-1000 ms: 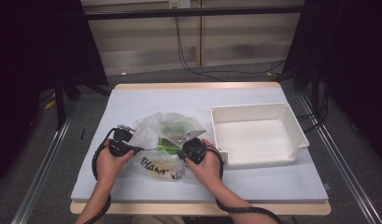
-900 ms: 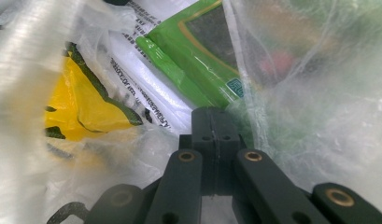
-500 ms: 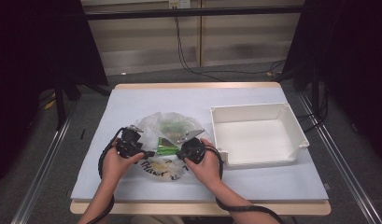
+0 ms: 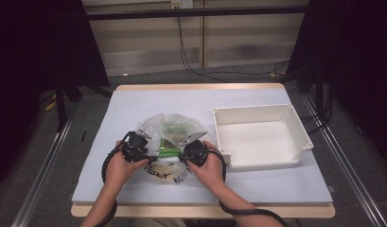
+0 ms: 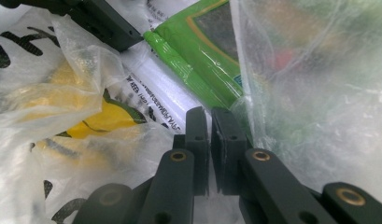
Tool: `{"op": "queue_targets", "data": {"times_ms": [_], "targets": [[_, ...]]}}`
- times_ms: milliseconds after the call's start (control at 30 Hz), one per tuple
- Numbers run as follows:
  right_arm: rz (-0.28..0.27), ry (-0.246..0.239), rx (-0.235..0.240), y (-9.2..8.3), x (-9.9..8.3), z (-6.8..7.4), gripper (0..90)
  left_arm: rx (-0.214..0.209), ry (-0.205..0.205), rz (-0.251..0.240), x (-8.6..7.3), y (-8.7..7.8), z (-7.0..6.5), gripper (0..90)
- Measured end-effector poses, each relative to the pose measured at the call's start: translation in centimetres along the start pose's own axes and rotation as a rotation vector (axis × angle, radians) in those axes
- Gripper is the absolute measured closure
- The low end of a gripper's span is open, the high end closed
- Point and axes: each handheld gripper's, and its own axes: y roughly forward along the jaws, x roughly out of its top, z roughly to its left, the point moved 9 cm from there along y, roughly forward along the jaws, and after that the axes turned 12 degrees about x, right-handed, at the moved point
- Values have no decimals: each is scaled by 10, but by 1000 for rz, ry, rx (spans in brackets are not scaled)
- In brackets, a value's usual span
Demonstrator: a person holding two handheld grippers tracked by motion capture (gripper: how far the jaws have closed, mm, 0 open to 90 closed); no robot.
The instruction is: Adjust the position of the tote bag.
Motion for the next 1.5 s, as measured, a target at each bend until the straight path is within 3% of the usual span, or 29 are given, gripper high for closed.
{"op": "queue_targets", "data": {"times_ms": [33,100,133,233,400,467,667,733,800,833,933,1067,1267,1500], "targets": [[0,-3,-1,0,0,0,855,-7,-10,2,0,-1,-2,560],[-3,-3,2,1,1,0,844,-23,-22,7,0,-2,-2,876],[-6,1,-1,1,1,0,842,-40,-55,11,0,-2,-4,880],[-6,5,2,2,2,0,840,-52,-48,13,0,-2,-2,886],[1,6,-2,4,4,-1,839,-50,-77,27,-1,-3,2,897],[-3,3,3,5,5,-1,846,-29,-87,36,-5,-4,10,899],[16,-15,24,10,11,0,874,-31,-170,47,-21,-8,35,900],[30,-34,26,11,13,1,886,-48,-187,43,-23,-9,37,900],[48,-49,16,10,13,1,900,-52,-190,30,-22,-8,35,900],[47,-53,18,10,13,0,900,-59,-172,32,-22,-8,35,899],[55,-27,8,4,8,-6,900,-50,-151,33,-21,-8,34,899],[48,23,-18,-10,0,-12,900,-62,-157,20,-21,-7,33,898],[64,23,-60,-16,-7,-11,900,-57,-147,11,-20,-7,33,896],[50,11,-40,-19,2,-7,897,-120,-141,-57,-4,-19,22,839]]}}
